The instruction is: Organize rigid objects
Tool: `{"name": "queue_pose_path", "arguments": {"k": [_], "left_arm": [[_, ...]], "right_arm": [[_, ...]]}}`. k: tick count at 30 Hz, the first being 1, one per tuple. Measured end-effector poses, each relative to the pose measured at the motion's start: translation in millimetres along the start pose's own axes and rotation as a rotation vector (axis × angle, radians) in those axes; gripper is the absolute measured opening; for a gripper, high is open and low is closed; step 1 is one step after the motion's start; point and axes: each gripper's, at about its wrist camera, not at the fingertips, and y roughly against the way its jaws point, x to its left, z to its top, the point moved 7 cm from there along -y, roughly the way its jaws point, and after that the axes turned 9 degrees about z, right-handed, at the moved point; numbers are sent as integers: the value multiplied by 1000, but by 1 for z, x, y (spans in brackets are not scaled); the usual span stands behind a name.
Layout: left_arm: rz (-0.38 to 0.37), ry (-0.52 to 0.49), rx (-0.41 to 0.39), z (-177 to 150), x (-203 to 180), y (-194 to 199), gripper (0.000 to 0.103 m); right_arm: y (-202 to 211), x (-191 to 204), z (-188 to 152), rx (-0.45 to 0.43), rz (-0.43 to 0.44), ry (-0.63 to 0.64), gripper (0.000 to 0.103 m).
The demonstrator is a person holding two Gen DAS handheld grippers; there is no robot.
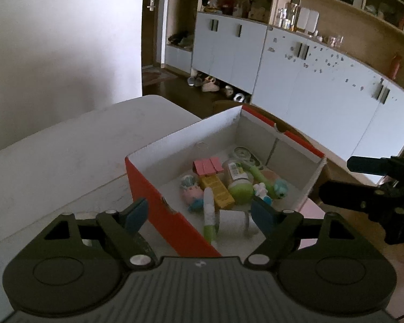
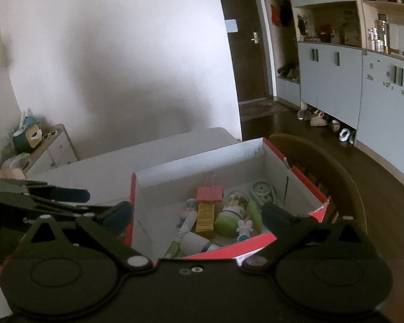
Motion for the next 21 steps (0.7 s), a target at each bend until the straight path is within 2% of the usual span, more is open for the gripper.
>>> {"name": "queue_pose_path", "arguments": {"k": [7, 15, 21], "left_arm": [[-27, 1, -16, -10, 6, 12, 98], [-40, -29, -52, -19, 6, 24, 101], [-88, -32, -68, -24, 3, 35, 102]], "right_arm": [[4, 12, -6, -20, -19, -27, 102], [11, 21, -11, -40, -17, -51, 102], [17, 28, -16, -44, -24, -59, 102]]}}
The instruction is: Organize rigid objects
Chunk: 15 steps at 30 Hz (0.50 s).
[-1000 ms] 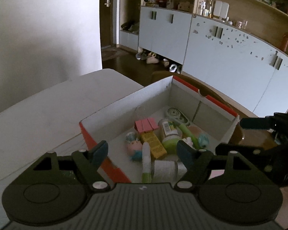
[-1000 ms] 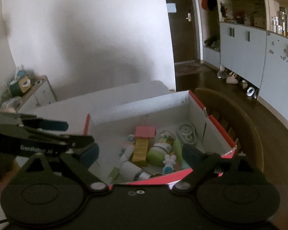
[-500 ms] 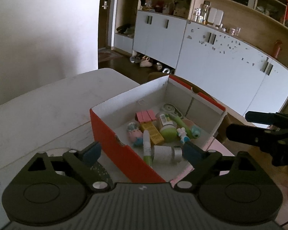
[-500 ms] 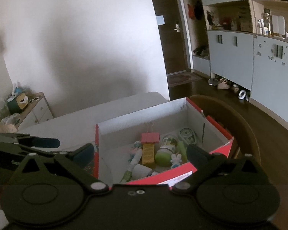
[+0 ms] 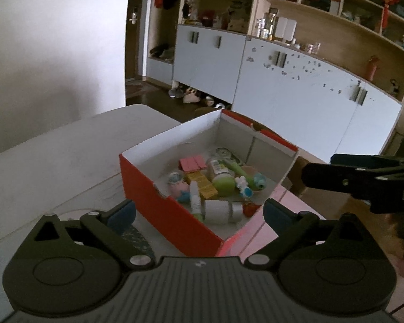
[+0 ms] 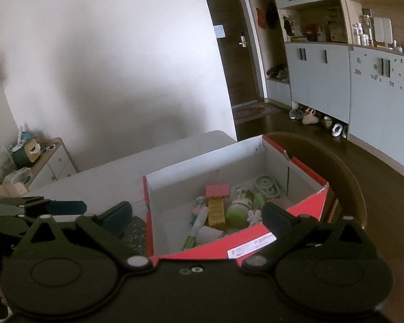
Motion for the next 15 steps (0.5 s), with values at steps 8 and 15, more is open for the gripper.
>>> {"name": "queue_pose_path", "arguments": {"k": [8, 15], "left_arm": [[-7, -39, -24, -5, -6, 12, 102], [-36, -54, -35, -7, -10, 19, 102]], "right_arm": [[10, 3, -3, -10, -1, -16, 102], [15, 5, -8, -11, -9, -28, 102]]}}
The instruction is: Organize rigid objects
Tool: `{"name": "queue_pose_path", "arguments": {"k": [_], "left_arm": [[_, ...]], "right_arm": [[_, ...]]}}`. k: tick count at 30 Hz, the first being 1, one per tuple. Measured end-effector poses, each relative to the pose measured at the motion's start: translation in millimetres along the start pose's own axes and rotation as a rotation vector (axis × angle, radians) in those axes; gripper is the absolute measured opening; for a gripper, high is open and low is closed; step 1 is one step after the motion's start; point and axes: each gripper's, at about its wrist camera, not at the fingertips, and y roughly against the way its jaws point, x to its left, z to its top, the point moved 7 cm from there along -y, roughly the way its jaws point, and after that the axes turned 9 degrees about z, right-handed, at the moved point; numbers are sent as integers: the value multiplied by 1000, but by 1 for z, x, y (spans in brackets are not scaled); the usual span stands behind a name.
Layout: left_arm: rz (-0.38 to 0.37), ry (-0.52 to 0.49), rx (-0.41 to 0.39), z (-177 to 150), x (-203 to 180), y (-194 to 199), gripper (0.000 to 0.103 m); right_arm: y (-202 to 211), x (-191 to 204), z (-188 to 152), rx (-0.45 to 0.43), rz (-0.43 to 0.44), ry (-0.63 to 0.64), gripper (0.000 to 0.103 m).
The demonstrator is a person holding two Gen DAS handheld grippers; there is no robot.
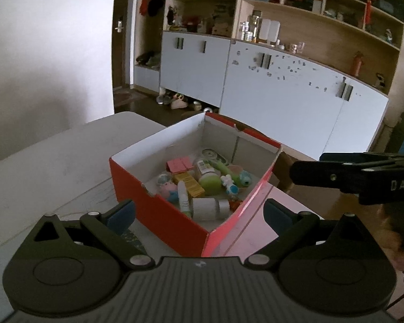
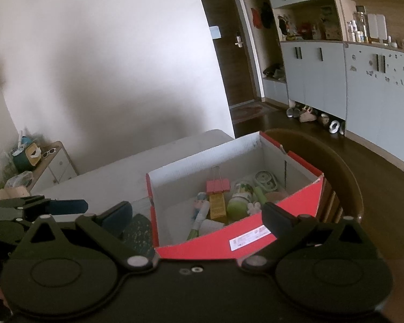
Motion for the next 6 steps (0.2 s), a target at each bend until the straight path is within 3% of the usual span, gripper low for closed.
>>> {"name": "queue_pose_path", "arguments": {"k": [6], "left_arm": [[-5, -12, -11, -1, -3, 4, 102]], "right_arm": [[4, -2, -2, -4, -11, -13, 102]]}}
